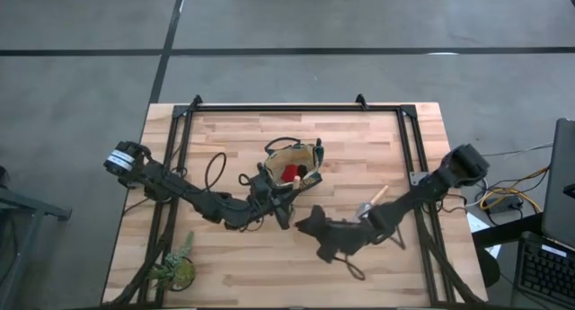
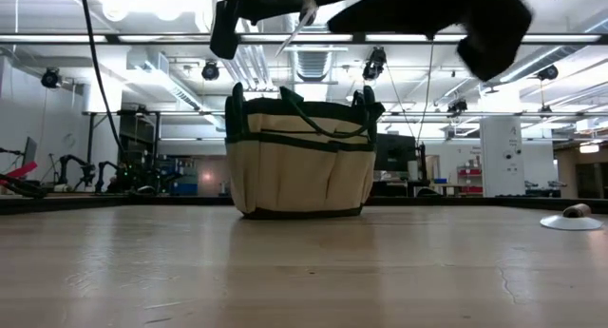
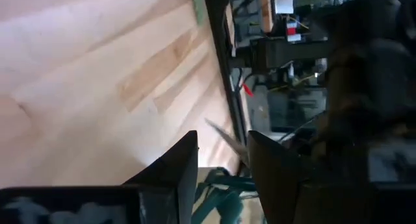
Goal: Pick & Place Garden tools in Gardening bag
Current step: Put the left brown trowel into the gardening bag, then put the brown trowel into the gardening bag
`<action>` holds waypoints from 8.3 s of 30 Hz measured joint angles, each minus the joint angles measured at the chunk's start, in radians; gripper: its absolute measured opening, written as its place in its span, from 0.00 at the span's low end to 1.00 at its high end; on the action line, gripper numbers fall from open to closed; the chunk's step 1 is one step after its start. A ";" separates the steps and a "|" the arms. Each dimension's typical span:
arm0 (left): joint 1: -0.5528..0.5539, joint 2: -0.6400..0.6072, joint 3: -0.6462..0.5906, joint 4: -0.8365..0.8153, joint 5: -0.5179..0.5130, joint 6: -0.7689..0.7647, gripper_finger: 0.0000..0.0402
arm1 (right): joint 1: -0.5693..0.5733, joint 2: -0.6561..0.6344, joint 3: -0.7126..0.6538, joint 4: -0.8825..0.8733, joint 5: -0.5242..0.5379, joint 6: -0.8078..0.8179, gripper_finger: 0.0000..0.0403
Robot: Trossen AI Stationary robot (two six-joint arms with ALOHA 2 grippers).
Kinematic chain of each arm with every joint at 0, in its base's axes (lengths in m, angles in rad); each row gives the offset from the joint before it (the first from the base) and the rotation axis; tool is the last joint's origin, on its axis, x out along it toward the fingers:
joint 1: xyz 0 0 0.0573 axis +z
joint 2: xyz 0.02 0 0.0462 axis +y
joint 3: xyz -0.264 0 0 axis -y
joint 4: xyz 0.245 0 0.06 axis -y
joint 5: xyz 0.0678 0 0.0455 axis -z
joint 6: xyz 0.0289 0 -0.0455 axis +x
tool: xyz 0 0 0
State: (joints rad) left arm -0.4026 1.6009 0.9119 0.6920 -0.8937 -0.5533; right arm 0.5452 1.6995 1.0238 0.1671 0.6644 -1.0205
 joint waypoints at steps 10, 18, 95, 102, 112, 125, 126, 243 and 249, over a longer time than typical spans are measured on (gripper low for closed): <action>-0.001 0.000 0.000 -0.045 -0.005 -0.050 0.18 | 0.034 0.117 0.101 -0.016 0.147 -0.152 0.26; -0.007 0.000 -0.001 -0.068 0.002 -0.110 0.18 | 0.012 0.119 0.120 -0.014 0.151 -0.167 0.25; -0.119 -0.108 -0.002 0.187 0.348 0.782 0.25 | -0.193 -0.260 -0.353 0.634 -0.663 0.635 0.02; -0.119 -0.107 -0.002 0.217 0.359 0.789 0.25 | -0.253 -0.129 -0.362 0.791 -0.666 0.646 0.02; -0.121 -0.107 -0.017 0.211 0.359 0.771 0.25 | -0.354 0.040 -0.276 0.898 -0.718 0.674 0.02; -0.127 -0.107 -0.019 0.213 0.359 0.752 0.25 | -0.402 0.029 -0.266 0.910 -0.694 0.611 0.02; -0.127 -0.107 -0.021 0.213 0.359 0.752 0.25 | -0.405 0.030 -0.266 0.906 -0.693 0.608 0.02; -0.121 -0.105 -0.034 0.213 0.363 0.732 0.25 | -0.225 -0.081 -0.169 -1.253 -0.531 1.232 0.44; -0.121 -0.099 -0.034 0.212 0.365 0.732 0.25 | -0.226 -0.042 -0.175 -1.274 -0.456 1.168 0.44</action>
State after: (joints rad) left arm -0.5236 1.5016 0.8780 0.9043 -0.5288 0.1787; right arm 0.3196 1.6574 0.8489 -1.1064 0.2085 0.1476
